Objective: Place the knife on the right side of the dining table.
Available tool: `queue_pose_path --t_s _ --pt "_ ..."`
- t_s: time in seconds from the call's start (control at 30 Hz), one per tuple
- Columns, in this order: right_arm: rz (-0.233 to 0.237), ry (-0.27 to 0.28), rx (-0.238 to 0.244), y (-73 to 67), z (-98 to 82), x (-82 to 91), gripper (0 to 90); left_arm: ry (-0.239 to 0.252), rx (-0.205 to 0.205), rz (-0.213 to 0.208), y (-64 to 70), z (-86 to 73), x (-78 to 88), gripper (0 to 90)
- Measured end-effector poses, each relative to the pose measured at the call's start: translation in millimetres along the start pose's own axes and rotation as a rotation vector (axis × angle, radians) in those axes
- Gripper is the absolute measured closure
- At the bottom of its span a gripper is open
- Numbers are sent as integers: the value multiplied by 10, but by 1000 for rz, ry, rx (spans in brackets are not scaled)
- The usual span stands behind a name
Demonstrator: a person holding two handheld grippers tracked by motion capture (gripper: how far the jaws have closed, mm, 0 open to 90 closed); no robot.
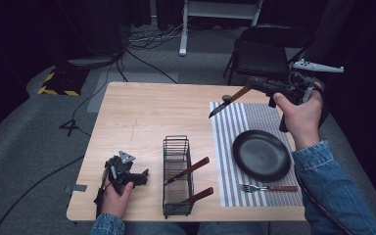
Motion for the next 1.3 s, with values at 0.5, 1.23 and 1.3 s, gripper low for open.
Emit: queue_pose_path --t_s 0.5,1.23,1.3 --pt "-39 4 15 649 -95 19 814 0 0 0 0 0 0 1" --pt "-149 -25 -99 1220 -639 -97 813 0 0 0 0 0 -1 1" --pt "-162 -36 -101 1262 -693 -120 813 0 0 0 0 0 0 1"
Point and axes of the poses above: each handheld gripper's, and its own axes: x roughly backward along the jaws, z roughly out of its top, y roughly to its right, the point moved 7 cm from there along -x, roughly forward along the jaws, and after that the axes turned 11 degrees about z, right-handed, at the moved point
